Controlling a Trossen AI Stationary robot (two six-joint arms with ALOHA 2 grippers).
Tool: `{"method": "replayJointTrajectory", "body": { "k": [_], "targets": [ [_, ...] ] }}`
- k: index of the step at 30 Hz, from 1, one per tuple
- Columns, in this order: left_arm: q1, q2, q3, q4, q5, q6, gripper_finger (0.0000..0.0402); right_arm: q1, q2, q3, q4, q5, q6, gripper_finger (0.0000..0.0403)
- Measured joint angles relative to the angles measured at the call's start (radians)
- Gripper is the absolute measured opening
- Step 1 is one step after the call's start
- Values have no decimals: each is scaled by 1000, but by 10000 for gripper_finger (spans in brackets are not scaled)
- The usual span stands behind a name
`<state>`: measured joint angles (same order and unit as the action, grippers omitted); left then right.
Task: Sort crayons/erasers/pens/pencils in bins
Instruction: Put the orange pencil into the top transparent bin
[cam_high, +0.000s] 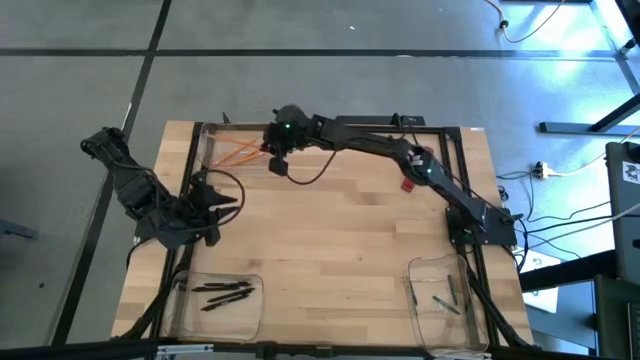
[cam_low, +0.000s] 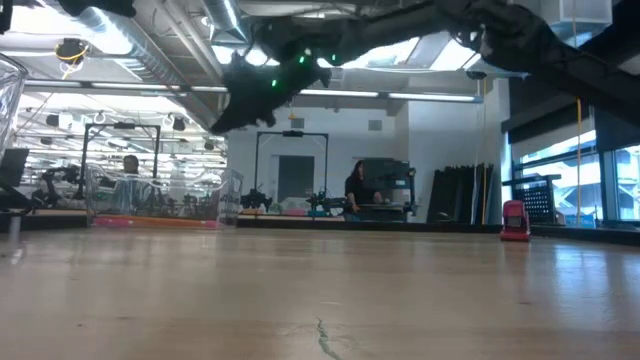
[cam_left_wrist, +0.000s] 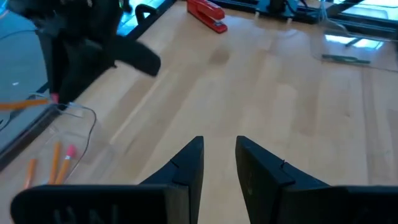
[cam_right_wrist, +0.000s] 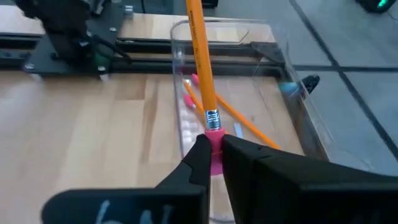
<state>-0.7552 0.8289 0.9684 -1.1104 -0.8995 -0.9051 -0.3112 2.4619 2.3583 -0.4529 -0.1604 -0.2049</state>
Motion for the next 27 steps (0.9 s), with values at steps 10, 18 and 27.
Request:
{"method": "replayJointTrajectory", "body": {
  "k": [10, 18, 27],
  "targets": [
    [0, -1, 0, -5, -1, -1, 85, -36, 45, -43, 72, -24, -15, 25],
    [0, 0, 0, -3, -1, -3, 85, -46, 80, -45, 96, -53, -14, 27],
    [0, 0, 0, -3, -1, -4, 85, -47, 83, -45, 92, -52, -14, 39]
  ]
}}
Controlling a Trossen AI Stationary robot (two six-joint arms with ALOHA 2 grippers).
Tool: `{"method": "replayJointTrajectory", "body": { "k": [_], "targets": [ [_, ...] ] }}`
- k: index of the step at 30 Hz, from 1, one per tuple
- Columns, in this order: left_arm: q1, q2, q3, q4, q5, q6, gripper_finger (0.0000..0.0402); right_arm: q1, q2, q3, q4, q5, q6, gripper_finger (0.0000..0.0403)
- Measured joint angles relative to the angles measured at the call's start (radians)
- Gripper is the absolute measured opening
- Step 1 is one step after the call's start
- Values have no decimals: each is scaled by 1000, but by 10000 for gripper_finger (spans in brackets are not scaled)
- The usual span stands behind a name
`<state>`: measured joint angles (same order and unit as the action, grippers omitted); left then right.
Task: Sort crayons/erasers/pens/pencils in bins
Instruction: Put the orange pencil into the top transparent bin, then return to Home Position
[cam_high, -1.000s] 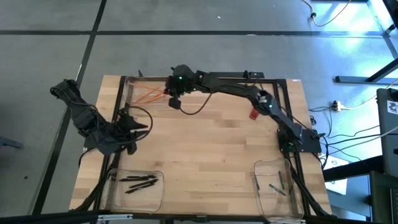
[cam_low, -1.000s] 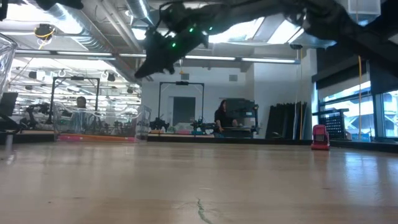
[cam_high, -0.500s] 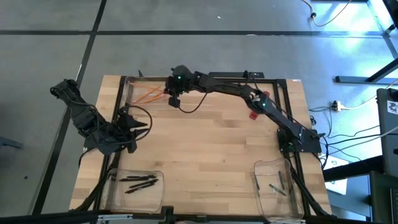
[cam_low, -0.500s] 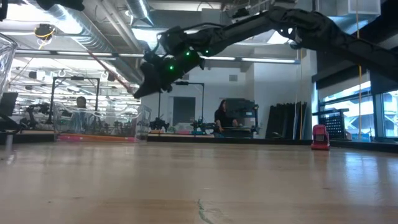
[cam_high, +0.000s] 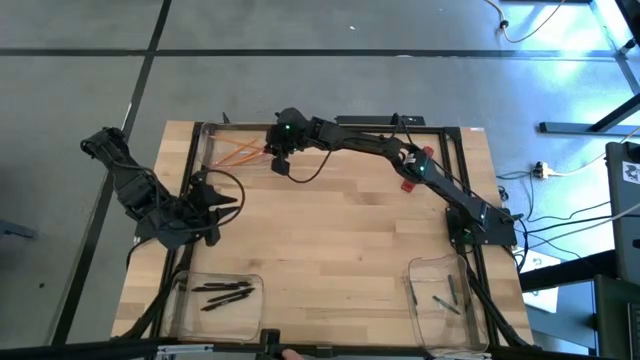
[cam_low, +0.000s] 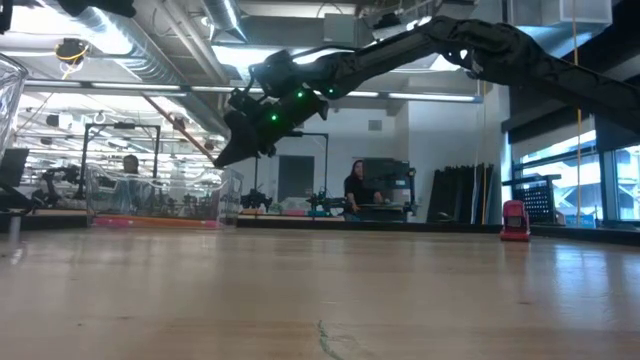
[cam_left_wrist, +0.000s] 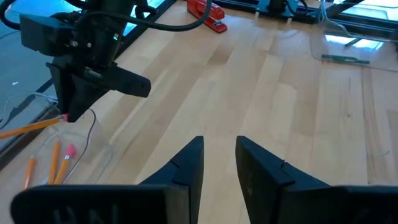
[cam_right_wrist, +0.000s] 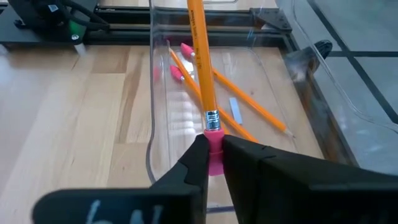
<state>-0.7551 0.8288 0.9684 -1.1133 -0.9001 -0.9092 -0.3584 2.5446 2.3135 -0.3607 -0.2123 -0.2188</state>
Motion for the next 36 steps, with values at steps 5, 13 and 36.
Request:
{"method": "replayJointTrajectory", "body": {
  "k": [5, 13, 36],
  "targets": [
    [0, 0, 0, 0, 0, 0, 85, 0, 0, 0, -1, 1, 4, 69],
    [0, 0, 0, 0, 3, 0, 85, 1, 0, 0, -7, 41, 7, 139],
    [0, -5, 0, 8, 20, 189, 10, 163, -420, 41, -656, 87, 5, 4]
  ]
}}
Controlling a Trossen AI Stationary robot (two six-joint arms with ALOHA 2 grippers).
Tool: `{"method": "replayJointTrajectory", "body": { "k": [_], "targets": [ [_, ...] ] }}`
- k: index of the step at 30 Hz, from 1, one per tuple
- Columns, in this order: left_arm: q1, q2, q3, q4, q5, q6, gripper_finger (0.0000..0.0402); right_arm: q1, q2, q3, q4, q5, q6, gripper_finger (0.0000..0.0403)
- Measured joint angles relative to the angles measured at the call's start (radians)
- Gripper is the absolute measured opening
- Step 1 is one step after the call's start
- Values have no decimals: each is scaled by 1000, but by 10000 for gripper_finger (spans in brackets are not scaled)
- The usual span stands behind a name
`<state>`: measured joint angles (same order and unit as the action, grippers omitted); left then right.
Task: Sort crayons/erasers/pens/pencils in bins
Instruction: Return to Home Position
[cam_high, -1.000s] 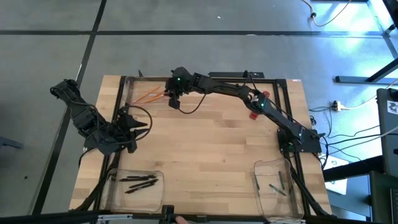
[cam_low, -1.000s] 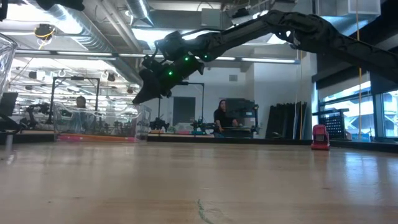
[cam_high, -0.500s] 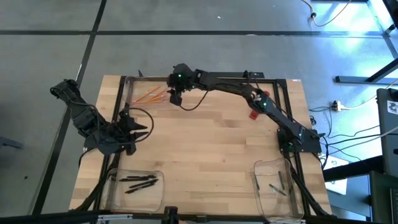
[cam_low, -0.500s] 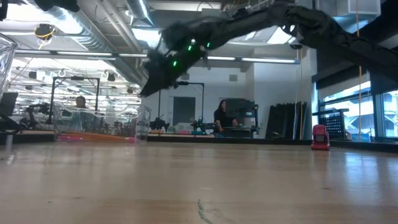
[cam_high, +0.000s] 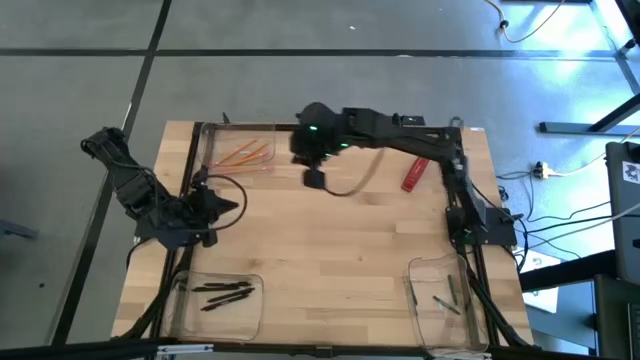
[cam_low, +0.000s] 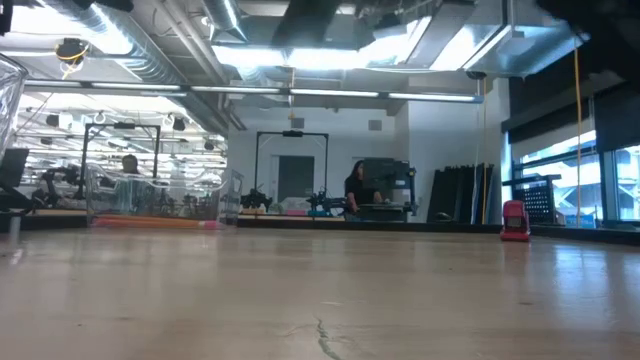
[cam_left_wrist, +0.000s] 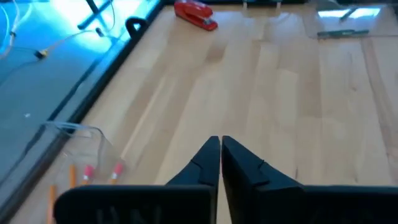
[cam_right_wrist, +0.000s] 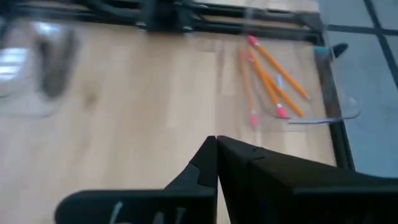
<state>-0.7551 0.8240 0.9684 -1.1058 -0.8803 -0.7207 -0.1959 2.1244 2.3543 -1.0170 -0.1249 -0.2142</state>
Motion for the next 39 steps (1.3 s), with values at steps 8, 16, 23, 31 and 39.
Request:
{"method": "replayJointTrajectory", "body": {
  "k": [8, 16, 23, 31, 39],
  "targets": [
    [-1, -129, 0, -6, -32, 63, 1, 136, -222, -4, -240, 11, 52, 4],
    [-27, -264, -60, 85, -78, 142, 0, 246, -388, -84, -325, 72, 151, 2],
    [-37, -438, -265, 410, -38, 359, 0, 355, -662, -469, -161, 261, 322, 2],
    [-26, -663, -439, 728, 40, 663, 0, 433, -1049, -1079, 361, 291, 420, 3],
    [29, -810, -559, 831, 116, 789, 0, 468, -1340, -1468, 671, 291, 416, 4]
  ]
}}
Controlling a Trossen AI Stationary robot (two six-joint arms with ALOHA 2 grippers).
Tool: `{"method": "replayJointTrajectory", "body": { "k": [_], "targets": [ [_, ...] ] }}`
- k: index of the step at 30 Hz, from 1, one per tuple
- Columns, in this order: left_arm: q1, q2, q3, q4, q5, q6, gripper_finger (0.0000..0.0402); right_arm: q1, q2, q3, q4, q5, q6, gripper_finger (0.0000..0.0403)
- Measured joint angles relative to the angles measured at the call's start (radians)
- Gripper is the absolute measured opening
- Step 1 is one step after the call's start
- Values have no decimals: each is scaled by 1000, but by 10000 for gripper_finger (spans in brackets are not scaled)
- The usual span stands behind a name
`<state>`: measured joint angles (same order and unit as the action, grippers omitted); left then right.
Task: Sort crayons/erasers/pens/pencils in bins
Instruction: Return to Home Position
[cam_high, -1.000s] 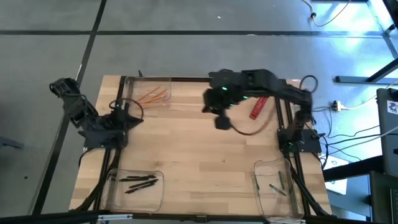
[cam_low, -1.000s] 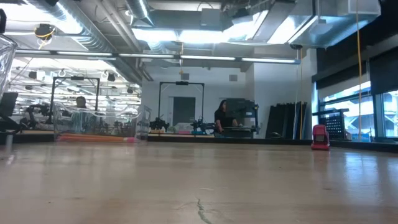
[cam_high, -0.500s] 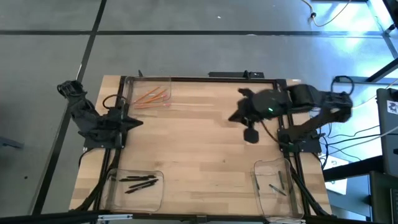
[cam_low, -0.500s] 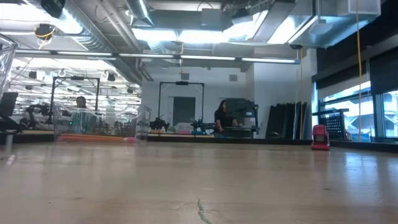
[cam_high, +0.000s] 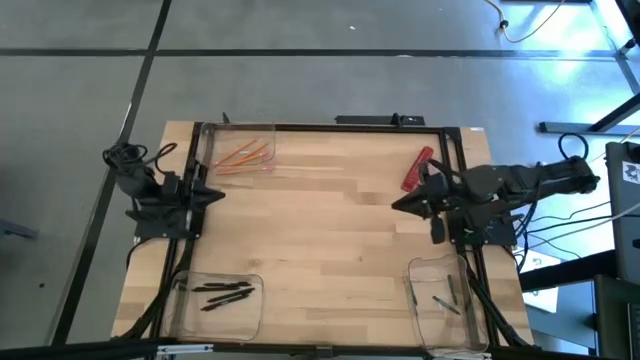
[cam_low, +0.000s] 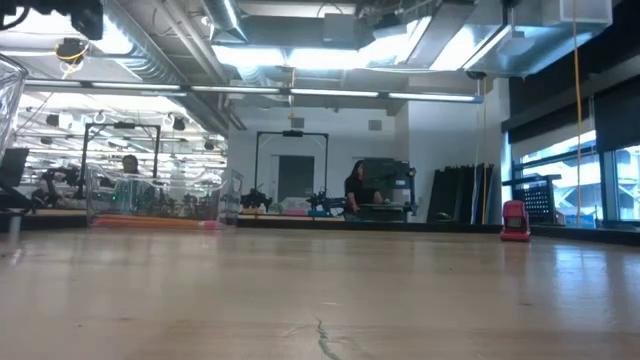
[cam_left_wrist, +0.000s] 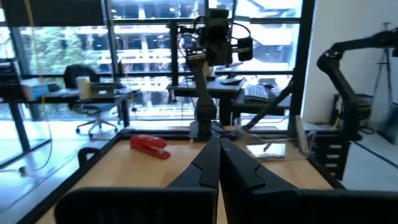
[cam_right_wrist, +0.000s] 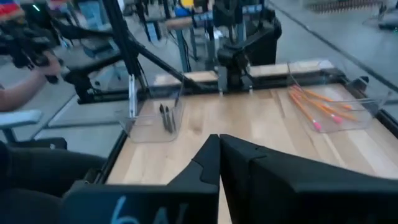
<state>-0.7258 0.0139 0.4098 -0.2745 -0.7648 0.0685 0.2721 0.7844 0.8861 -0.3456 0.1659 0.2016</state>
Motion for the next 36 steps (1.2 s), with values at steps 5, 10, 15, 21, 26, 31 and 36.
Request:
{"method": "replayJointTrajectory", "body": {
  "k": [5, 10, 15, 21, 26, 31, 36],
  "targets": [
    [46, -11, -45, -2, -13, -56, 0, 2, -176, -162, 98, 0, -28, 4],
    [97, -11, -101, 19, -10, -131, 0, 2, -337, -300, 148, 0, -26, 4],
    [150, -11, -172, 96, 28, -165, 0, 1, -494, -418, 172, 1, -26, 4],
    [206, -11, -247, 174, 111, -179, 0, 1, -662, -521, 185, 0, -27, 4],
    [248, -11, -318, 260, 159, -175, 0, 1, -786, -599, 187, -1, -39, 4],
    [290, -11, -371, 304, 202, -194, 0, 1, -779, -629, 194, 7, -52, 4],
    [326, -8, -399, 340, 249, -177, 0, 1, -783, -663, 202, 8, -53, 4]
  ]
}}
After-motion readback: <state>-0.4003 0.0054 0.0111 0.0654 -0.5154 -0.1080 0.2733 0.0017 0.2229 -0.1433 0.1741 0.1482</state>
